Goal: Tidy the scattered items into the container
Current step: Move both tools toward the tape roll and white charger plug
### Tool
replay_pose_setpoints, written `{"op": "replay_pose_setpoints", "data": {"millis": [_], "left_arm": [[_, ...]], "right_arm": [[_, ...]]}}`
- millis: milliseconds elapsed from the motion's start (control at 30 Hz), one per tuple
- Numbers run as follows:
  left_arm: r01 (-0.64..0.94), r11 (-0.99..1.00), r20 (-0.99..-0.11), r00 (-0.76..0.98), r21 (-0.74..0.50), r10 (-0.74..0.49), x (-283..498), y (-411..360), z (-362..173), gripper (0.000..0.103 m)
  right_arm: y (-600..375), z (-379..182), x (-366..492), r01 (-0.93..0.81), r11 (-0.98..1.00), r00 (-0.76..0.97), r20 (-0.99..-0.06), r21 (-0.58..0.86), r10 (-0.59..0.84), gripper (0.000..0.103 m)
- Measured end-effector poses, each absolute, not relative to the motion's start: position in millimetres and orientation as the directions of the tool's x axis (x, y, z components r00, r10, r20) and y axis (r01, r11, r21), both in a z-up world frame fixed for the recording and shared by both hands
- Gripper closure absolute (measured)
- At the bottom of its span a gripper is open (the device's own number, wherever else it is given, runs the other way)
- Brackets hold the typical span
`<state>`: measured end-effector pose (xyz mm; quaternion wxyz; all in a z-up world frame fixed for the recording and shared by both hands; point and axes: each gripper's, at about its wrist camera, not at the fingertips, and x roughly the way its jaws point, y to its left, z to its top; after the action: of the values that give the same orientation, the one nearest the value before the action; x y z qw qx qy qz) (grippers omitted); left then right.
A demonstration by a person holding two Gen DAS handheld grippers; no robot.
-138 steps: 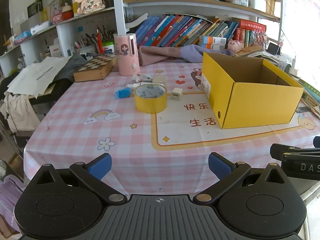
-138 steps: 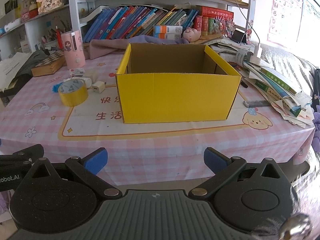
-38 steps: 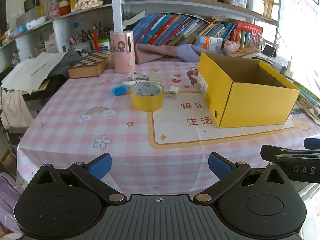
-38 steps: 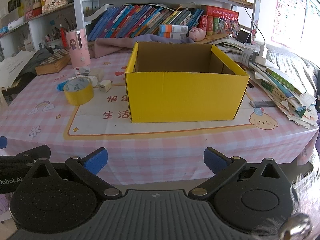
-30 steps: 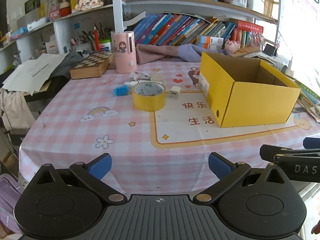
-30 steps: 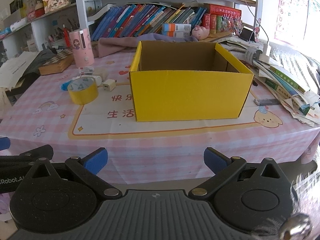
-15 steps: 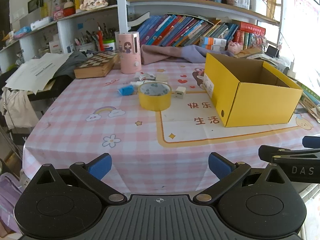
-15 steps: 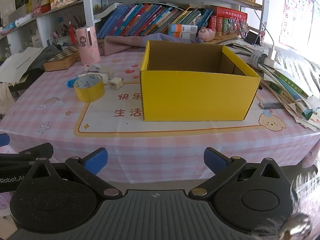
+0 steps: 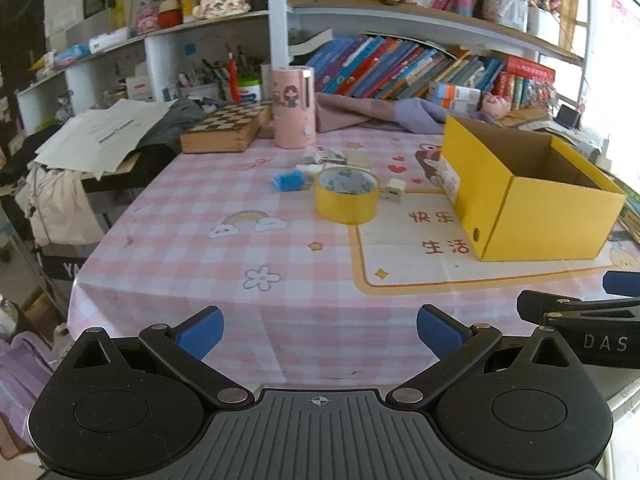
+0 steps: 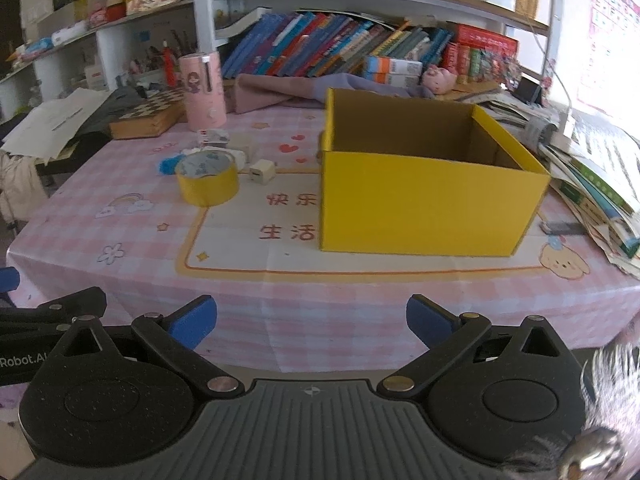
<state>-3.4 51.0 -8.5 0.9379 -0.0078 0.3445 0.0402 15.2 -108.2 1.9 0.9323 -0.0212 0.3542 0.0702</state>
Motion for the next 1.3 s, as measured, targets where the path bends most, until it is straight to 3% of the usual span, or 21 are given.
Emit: {"op": "replay_pose_setpoints", "data": {"millis": [1067,1300], "left_arm": [[-0.166,0.986,-0.616,0.773,0.035,0.152,2.3,95.2,-2.9,0.0],[-0.17,0.984,-0.612,0.774,0.046,0.162,11.5,104.6,-5.2,0.0]], "right_arm": [[-56.3,3.4,48.8,-0.298,0.952,0.736,-0.619,0.067,0.274,0.025],[-42.3,0.7,63.1,-0.312,0.948,0.74,-0.608,0.07,0.288,0.026]]}}
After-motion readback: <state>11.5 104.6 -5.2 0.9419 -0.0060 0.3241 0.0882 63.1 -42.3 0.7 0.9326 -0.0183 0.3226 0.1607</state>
